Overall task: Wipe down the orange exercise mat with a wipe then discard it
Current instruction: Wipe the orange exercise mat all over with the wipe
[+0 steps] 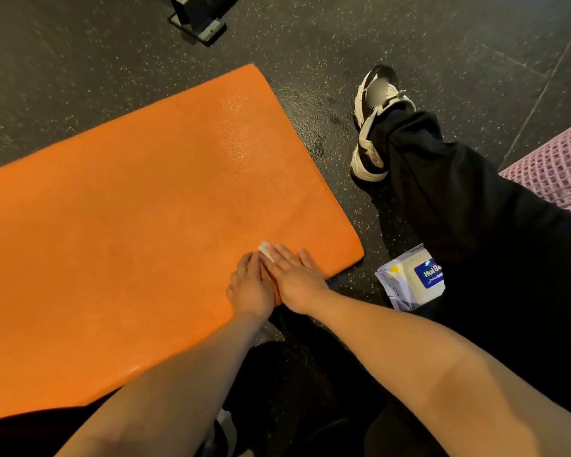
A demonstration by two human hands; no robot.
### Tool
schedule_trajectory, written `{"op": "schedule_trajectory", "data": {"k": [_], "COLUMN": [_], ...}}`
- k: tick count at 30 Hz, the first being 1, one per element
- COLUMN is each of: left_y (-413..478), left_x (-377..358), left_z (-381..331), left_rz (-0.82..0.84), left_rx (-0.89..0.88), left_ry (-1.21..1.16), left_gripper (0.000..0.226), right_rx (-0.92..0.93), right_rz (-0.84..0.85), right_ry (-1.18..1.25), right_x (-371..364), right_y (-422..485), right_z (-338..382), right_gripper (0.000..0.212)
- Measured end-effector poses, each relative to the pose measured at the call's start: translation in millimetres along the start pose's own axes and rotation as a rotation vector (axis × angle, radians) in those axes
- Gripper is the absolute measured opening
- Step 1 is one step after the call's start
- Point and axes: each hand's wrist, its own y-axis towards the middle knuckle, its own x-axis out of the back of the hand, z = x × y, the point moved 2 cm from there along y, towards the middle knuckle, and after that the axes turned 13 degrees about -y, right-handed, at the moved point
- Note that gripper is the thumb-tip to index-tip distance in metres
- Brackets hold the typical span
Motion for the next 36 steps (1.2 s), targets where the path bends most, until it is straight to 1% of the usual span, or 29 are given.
{"op": "schedule_trajectory", "data": {"k": [1, 2, 3, 4, 6, 7, 8, 9, 11, 13, 15, 16, 17, 18, 19, 21, 22, 23, 24, 25, 27, 29, 31, 32, 33, 35, 36], "left_y": [1.2, 2.1, 2.6, 3.2, 3.8, 4.7, 6.3, 7.7, 11.0, 14.2, 16.4, 17.1, 18.1, 18.8, 18.7, 19.1, 19.6, 20.1, 20.2, 21.2, 20.9, 17.1, 12.8, 11.7, 11.5, 11.9, 11.7], "left_x": [1.8, 3.6, 5.6, 7.2, 9.6, 11.3, 13.2, 15.7, 22.1, 29.8, 35.3, 37.1, 37.4, 37.0, 36.9, 38.6, 40.3, 41.8, 43.1, 46.0, 48.6, 50.1, 48.6, 47.5, 46.2, 44.8, 44.3], "left_z": [1.3, 2.9, 4.7, 6.5, 9.0, 9.6, 9.9, 11.1, 15.4, 22.9, 30.8, 33.2, 34.2, 34.0, 34.0, 34.7, 36.1, 38.5, 41.1, 44.8, 49.3, 55.8, 61.0, 62.3, 62.8, 62.0, 60.7], "left_rz": [-0.022, -0.027, -0.017, -0.001, 0.026, 0.03, 0.024, 0.01, -0.031, -0.077, -0.098, -0.088, -0.072, -0.06, -0.057, -0.087, -0.106, -0.124, -0.141, -0.155, -0.172, -0.17, -0.133, -0.103, -0.075, -0.028, -0.01], "left_rx": [0.008, 0.01, 0.008, 0.002, -0.019, -0.028, -0.033, -0.035, -0.029, 0.004, 0.054, 0.079, 0.096, 0.108, 0.113, 0.099, 0.081, 0.055, 0.026, 0.003, 0.009, 0.024, -0.01, -0.027, -0.04, -0.035, -0.022], "left_ry": [-0.01, 0.002, 0.025, 0.049, 0.092, 0.112, 0.13, 0.141, 0.13, 0.111, 0.135, 0.151, 0.163, 0.174, 0.176, 0.14, 0.108, 0.066, 0.017, -0.04, -0.165, -0.226, -0.203, -0.17, -0.126, -0.046, -0.02], "left_gripper": [0.058, 0.058, 0.059, 0.058, 0.058, 0.058, 0.057, 0.056, 0.054, 0.055, 0.06, 0.063, 0.065, 0.065, 0.064, 0.06, 0.059, 0.058, 0.058, 0.058, 0.058, 0.059, 0.057, 0.056, 0.056, 0.056, 0.057], "right_rx": [0.033, 0.015, -0.055, -0.172, -0.415, -0.465, -0.461, -0.414, -0.244, -0.057, 0.063, 0.089, 0.079, 0.019, -0.083, -0.289, -0.346, -0.362, -0.335, -0.261, -0.03, 0.174, 0.262, 0.258, 0.211, -0.009, -0.132], "right_rz": [-0.001, -0.01, -0.017, -0.028, -0.045, -0.047, -0.053, -0.054, -0.045, -0.003, 0.007, -0.007, -0.018, -0.03, -0.048, -0.076, -0.074, -0.066, -0.056, -0.042, 0.007, 0.047, 0.031, 0.007, -0.015, -0.05, -0.061], "right_ry": [-0.045, -0.081, -0.095, -0.063, 0.053, 0.091, 0.113, 0.121, 0.085, -0.014, -0.092, -0.118, -0.123, -0.096, -0.044, 0.084, 0.143, 0.185, 0.199, 0.184, 0.105, 0.012, -0.068, -0.095, -0.098, -0.055, -0.033], "right_x": [-0.8, -0.8, 0.9, 2.9, 7.6, 9.6, 10.4, 9.7, 8.2, 6.5, 6.7, 8.2, 9.8, 12.5, 15.7, 25.0, 28.9, 32.3, 33.8, 34.0, 30.4, 23.3, 20.2, 21.4, 22.6, 23.1, 22.9], "right_y": [1.8, 3.6, 5.6, 8.2, 14.3, 18.4, 22.6, 26.3, 30.4, 31.3, 33.8, 35.8, 38.4, 42.7, 49.2, 66.3, 76.1, 84.2, 90.2, 94.6, 92.3, 86.3, 81.3, 78.4, 74.7, 66.0, 61.3], "right_z": [-4.0, -11.2, -20.2, -30.1, -42.2, -39.8, -32.3, -20.6, 8.4, 29.5, 29.7, 24.2, 17.2, 9.8, 4.0, 3.8, 10.1, 19.0, 29.4, 42.0, 63.7, 75.1, 67.1, 57.9, 46.4, 20.9, 12.5], "right_gripper": [0.082, 0.087, 0.09, 0.09, 0.083, 0.079, 0.076, 0.075, 0.075, 0.071, 0.069, 0.07, 0.073, 0.075, 0.077, 0.073, 0.07, 0.068, 0.068, 0.067, 0.065, 0.063, 0.065, 0.067, 0.071, 0.079, 0.079]}}
